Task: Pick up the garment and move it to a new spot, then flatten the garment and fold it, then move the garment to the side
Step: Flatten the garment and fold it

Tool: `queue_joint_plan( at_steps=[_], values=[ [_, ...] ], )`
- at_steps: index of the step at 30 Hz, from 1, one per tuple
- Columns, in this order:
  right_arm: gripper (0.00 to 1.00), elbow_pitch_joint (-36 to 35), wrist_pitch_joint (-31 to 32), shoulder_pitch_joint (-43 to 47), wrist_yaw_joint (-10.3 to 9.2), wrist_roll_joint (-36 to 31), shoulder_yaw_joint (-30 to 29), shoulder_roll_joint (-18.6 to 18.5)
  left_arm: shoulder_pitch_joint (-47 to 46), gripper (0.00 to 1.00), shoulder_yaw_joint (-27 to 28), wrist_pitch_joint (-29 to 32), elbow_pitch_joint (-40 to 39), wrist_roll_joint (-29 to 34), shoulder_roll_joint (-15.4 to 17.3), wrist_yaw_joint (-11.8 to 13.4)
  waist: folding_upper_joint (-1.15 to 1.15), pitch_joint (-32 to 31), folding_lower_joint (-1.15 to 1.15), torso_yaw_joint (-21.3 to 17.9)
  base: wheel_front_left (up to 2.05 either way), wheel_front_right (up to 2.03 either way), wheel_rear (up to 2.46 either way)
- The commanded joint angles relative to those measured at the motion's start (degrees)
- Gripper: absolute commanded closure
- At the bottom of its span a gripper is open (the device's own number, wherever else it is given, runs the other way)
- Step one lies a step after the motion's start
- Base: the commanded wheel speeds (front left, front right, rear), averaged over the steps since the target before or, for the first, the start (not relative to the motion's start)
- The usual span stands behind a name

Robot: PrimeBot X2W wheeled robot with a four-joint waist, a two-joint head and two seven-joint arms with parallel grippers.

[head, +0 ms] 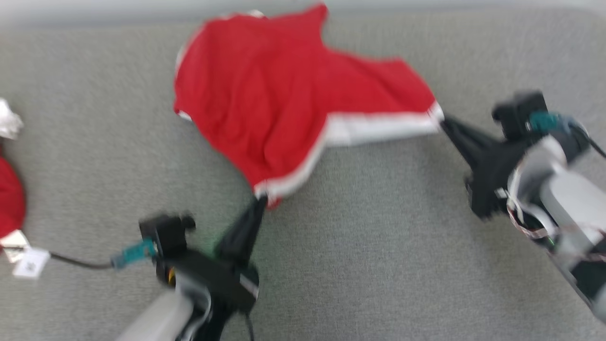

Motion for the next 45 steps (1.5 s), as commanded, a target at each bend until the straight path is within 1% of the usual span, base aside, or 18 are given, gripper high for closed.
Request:
queue_joint_plan(
  at_steps=[1, 5, 10, 15, 16, 18, 21, 25, 28, 30, 32, 34, 35, 36, 37, 38, 39, 45],
  values=[
    [1.0, -1.49, 1.33, 2.14, -0.11, 0.88, -0.06, -1.13, 1.75, 1.0, -1.01, 0.43, 0.06, -0.92, 1.02, 0.05, -0.01, -5.7, 0.0, 1.09, 0.0, 0.0, 0.0],
    [1.0, -6.48, 7.97, 10.96, -0.11, 4.88, -1.54, -5.52, 6.84, 1.0, -5.48, 3.45, -0.31, -3.66, 4.23, 0.04, -0.01, -10.4, 0.0, 1.56, 0.0, 0.0, 0.0],
    [1.0, -12.82, 16.51, 24.04, -0.11, 10.88, -4.97, -9.05, 10.97, 1.0, -11.95, 8.96, -2.29, -2.72, 8.74, 0.04, -0.01, -14.98, 0.0, 2.98, 0.0, 0.0, 0.0],
    [1.0, -20.06, 23.44, 35.59, -0.11, 15.85, -9.46, -11.18, 14.35, 1.0, -14.43, 12.8, -6.38, -4.93, 12.79, 0.04, -0.01, -16.89, 0.0, 3.27, 0.0, 0.0, 0.0],
    [1.0, -22.3, 25.74, 39.56, -0.11, 17.09, -11.92, -11.62, 15.7, 1.0, -14.84, 13.33, -8.44, -5.19, 14.54, 0.04, -0.01, -17.24, 0.0, 3.29, 0.0, 0.0, 0.0],
    [1.0, -23.83, 26.99, 42.21, -0.11, 16.05, -15.23, -12.58, 16.74, 1.0, -15.12, 13.57, -9.81, -4.48, 16.53, 0.42, -0.01, -17.32, 0.0, 3.34, 0.0, 0.0, 0.0],
    [1.0, -25.2, 27.63, 45.37, -0.11, 12.74, -20.26, -12.55, 18.06, 1.0, -14.49, 12.37, -11.28, -4.44, 18.08, 1.55, -0.01, -17.28, 0.0, 3.5, 0.0, 0.0, 0.0],
    [1.0, -27.28, 30.59, 48.65, -0.11, 10.44, -25.16, -10.48, 19.67, 1.0, -14.77, 12.98, -13.05, -5.09, 19.56, 2.74, -0.01, -17.14, 0.0, 4.14, 0.0, 0.0, 0.0],
    [1.0, -30.71, 32.92, 50.19, -0.11, 7.83, -28.63, -8.16, 19.95, 1.0, -14.71, 12.95, -15.19, -5.48, 19.74, 2.56, -0.01, -16.59, 0.0, 5.2, 0.0, 0.0, 0.0],
    [1.0, -32.58, 32.8, 49.26, -0.11, 6.14, -29.77, -7.13, 19.12, 1.0, -13.93, 11.95, -16.08, -5.78, 19.22, 2.39, -0.01, -16.15, 0.0, 5.83, 0.0, 0.0, 0.0],
    [1.0, -34.34, 32.18, 43.83, -0.11, 2.38, -29.52, -5.62, 16.45, 1.0, -12.16, 10.21, -16.94, -6.4, 17.28, 1.61, -0.01, -14.86, 0.0, 7.05, 0.0, 0.0, 0.0],
    [1.0, -33.9, 31.69, 40.13, -0.11, 1.02, -28.49, -5.18, 14.68, 1.0, -11.24, 9.69, -16.63, -6.47, 16.1, 1.66, -0.01, -14.0, 0.0, 7.84, 0.0, 0.0, 0.0],
    [1.0, -31.27, 29.76, 33.45, -0.11, -1.01, -26.8, -4.66, 11.74, 1.0, -9.46, 8.46, -15.61, -6.67, 13.86, 1.89, -0.01, -12.45, 0.0, 9.19, 0.0, 0.0, 0.0],
    [1.0, -29.9, 29.02, 31.17, -0.11, -1.49, -26.13, -4.4, 10.69, 1.0, -8.94, 8.12, -15.04, -6.76, 13.03, 2.06, -0.01, -11.84, 0.0, 9.72, 0.0, 0.0, 0.0],
    [1.0, -18.69, 23.43, 16.09, -0.11, -3.11, -20.13, -3.3, 2.18, 1.0, -6.08, 5.48, -7.34, -3.64, 6.95, 6.78, -0.01, -6.77, 0.0, 13.74, 0.0, 0.0, 0.0],
    [1.0, -15.16, 21.89, 11.94, -0.11, -3.75, -18.76, -3.25, -0.44, 1.0, -6.08, 5.96, -4.91, -3.07, 5.33, 7.47, -0.01, -5.32, 0.0, 14.87, 0.0, 0.0, 0.0],
    [1.0, -6.38, 18.28, 3.18, -0.11, -7.07, -15.94, -1.92, -6.52, 1.0, -6.03, 6.72, 1.26, -1.98, 0.82, 9.29, -0.01, -1.99, 0.0, 17.28, 0.0, 0.0, 0.0],
    [1.0, 3.26, 15.72, -5.06, -0.11, -8.47, -12.15, 0.66, -11.46, 1.0, -4.36, 4.64, 7.63, -1.74, -3.29, 10.88, -0.01, 1.35, 0.0, 19.18, 0.0, 0.0, 0.0]
  ],
)
